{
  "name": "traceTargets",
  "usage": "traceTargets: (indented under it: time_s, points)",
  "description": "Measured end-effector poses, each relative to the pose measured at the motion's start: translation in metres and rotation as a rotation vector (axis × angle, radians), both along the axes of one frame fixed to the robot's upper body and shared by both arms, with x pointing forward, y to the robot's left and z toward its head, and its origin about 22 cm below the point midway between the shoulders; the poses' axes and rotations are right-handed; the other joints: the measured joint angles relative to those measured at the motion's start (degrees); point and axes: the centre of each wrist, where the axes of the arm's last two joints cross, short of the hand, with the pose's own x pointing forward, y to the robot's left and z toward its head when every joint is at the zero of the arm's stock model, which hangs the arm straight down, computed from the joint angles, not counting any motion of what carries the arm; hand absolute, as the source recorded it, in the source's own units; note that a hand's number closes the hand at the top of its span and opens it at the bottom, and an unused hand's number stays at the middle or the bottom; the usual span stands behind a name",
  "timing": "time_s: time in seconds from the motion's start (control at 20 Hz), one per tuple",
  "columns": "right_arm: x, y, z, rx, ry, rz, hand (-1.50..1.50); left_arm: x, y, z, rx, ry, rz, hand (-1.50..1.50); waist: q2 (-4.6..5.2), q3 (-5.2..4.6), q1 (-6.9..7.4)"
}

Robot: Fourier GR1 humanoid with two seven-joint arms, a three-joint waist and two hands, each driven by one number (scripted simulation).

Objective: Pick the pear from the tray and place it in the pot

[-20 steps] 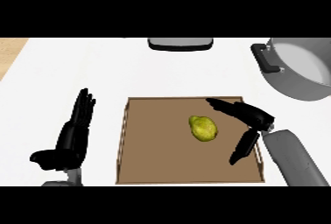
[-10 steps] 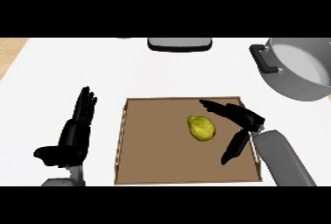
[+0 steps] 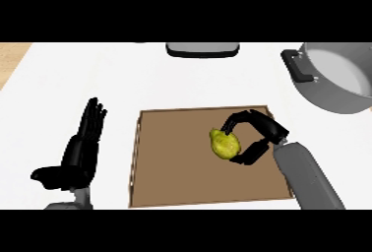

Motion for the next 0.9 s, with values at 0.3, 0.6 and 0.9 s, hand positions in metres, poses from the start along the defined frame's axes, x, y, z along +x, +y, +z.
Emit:
traceTargets:
  time_s: [0.3, 0.6, 0.9]
  points:
    - [-0.006, -0.007, -0.001, 0.018, -0.052, -0.040, 1.50, -0.004, -0.008, 0.000, -0.005, 0.005, -0.001, 0.00, 0.07, 0.15, 0.00]
    - [0.019, 0.005, 0.029, -0.279, -0.220, -0.197, 1.50, -0.003, -0.007, -0.002, -0.004, 0.003, -0.019, 0.00, 0.30, 0.13, 0.99]
    - [0.047, 0.040, 0.073, -0.634, -0.463, -0.383, 1.50, 0.002, -0.005, -0.001, 0.008, 0.002, -0.029, 0.00, 0.50, 0.11, 1.79]
